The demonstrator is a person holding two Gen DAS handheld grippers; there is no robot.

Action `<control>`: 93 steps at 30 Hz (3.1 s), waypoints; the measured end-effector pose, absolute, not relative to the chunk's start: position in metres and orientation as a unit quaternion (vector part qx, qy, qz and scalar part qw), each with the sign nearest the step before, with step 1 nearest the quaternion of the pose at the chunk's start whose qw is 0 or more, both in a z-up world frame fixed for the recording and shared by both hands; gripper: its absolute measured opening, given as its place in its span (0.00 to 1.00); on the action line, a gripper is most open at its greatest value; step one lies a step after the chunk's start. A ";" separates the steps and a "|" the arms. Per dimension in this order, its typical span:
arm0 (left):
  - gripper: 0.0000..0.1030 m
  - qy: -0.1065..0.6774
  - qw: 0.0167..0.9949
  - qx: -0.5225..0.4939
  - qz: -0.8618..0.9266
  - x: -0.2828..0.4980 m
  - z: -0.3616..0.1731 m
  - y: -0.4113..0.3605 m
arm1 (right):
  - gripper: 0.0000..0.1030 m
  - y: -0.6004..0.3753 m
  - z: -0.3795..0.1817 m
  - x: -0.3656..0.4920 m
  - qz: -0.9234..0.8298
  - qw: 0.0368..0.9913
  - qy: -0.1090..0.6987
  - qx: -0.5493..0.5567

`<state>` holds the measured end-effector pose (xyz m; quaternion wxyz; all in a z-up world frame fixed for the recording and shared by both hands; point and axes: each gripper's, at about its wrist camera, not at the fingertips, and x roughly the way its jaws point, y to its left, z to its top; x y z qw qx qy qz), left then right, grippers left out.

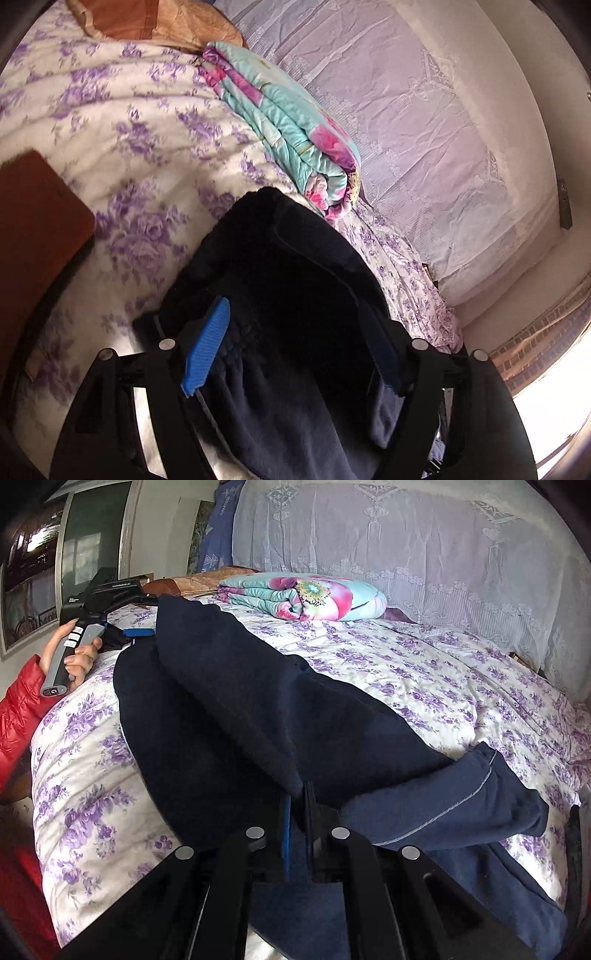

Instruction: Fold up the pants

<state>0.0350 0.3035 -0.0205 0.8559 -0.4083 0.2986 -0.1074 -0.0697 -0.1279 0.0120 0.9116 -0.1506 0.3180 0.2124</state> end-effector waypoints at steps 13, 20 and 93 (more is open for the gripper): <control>0.67 0.287 0.865 -0.402 -0.081 0.041 0.007 0.294 | 0.06 -0.132 0.006 -0.067 0.218 0.909 0.330 -0.129; 0.67 0.287 0.845 -0.443 -0.087 0.036 0.005 0.301 | 0.06 -0.133 0.005 -0.066 0.218 0.909 0.333 -0.125; 0.95 0.341 0.894 -0.247 -0.151 0.016 -0.013 0.208 | 0.42 -0.075 0.064 0.008 0.287 0.883 0.369 -0.036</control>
